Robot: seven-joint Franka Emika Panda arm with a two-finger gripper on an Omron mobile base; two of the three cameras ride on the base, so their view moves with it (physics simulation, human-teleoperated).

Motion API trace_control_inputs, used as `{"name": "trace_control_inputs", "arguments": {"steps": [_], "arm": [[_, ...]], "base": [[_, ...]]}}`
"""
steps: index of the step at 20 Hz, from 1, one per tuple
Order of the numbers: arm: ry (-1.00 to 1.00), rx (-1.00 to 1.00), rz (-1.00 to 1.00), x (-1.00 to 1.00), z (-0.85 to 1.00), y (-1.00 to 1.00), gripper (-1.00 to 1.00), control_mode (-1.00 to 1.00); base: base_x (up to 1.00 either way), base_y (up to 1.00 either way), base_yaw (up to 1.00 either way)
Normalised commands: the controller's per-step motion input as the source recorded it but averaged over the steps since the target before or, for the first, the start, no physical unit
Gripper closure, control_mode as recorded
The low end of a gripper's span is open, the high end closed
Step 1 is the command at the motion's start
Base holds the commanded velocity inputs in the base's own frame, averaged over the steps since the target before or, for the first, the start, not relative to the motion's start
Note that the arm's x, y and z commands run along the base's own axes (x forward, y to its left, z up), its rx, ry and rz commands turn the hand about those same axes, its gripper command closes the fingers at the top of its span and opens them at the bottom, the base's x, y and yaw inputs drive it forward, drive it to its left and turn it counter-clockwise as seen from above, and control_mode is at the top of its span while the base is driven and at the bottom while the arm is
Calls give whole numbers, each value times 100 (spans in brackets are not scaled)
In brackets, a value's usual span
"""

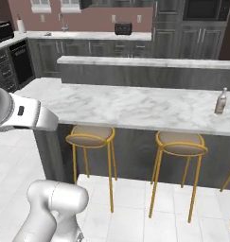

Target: Get the candle and the liquor from the cabinet and move them to the dining counter.

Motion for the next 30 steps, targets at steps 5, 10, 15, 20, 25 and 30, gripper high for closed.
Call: {"name": "trace_control_inputs", "arguments": {"steps": [5, 10, 15, 20, 25, 30], "arm": [[0, 0, 0, 0, 0, 0, -100, 100], [0, 0, 0, 0, 0, 0, -100, 100], [0, 0, 0, 0, 0, 0, -100, 100], [0, 0, 0, 0, 0, 0, -100, 100], [0, 0, 0, 0, 0, 0, -100, 100], [0, 0, 0, 0, 0, 0, -100, 100]], "base": [[-25, 100, 0], [-3, 100, 1], [0, 100, 7], [7, 100, 6], [42, 100, 1], [100, 100, 0]]}}
